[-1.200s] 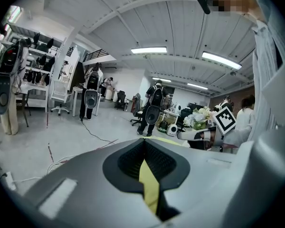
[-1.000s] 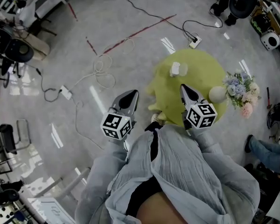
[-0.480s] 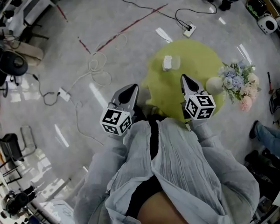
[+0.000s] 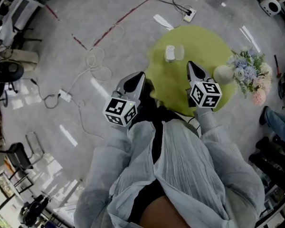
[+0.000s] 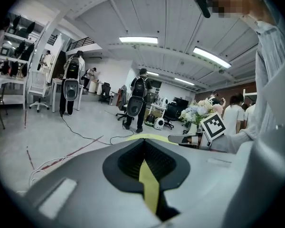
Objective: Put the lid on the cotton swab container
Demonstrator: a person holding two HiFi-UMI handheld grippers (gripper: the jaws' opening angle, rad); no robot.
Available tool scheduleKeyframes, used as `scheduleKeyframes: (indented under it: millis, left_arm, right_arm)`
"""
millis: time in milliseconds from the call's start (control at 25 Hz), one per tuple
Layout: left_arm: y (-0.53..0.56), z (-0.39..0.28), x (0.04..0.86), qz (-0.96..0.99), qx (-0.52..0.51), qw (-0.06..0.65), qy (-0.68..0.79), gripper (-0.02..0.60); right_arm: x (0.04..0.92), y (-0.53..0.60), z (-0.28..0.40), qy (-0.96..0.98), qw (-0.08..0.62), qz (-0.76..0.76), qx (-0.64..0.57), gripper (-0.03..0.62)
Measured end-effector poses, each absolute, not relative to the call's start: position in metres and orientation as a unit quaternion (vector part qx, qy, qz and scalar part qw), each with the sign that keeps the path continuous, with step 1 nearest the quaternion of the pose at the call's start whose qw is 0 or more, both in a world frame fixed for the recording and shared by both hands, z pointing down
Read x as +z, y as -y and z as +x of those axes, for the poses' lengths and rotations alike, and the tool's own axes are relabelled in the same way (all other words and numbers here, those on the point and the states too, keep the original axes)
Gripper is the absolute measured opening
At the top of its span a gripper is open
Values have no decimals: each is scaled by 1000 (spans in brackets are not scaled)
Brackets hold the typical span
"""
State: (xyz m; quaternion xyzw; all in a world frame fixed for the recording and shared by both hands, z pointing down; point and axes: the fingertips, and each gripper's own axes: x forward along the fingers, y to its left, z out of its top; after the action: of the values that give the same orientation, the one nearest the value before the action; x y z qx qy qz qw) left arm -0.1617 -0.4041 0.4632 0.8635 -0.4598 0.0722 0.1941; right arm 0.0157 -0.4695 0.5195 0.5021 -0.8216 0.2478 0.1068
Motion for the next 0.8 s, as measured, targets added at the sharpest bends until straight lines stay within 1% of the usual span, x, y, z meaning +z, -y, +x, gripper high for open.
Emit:
scheduleKeyframes:
  millis: [520, 800]
  left_arm:
    - [449, -174, 504, 882, 113, 232, 395, 14]
    - [476, -174, 508, 894, 129, 219, 369, 14]
  right_arm:
    - [557, 510, 15, 768, 124, 560, 283, 2]
    - [567, 519, 18, 750, 112, 576, 304, 2]
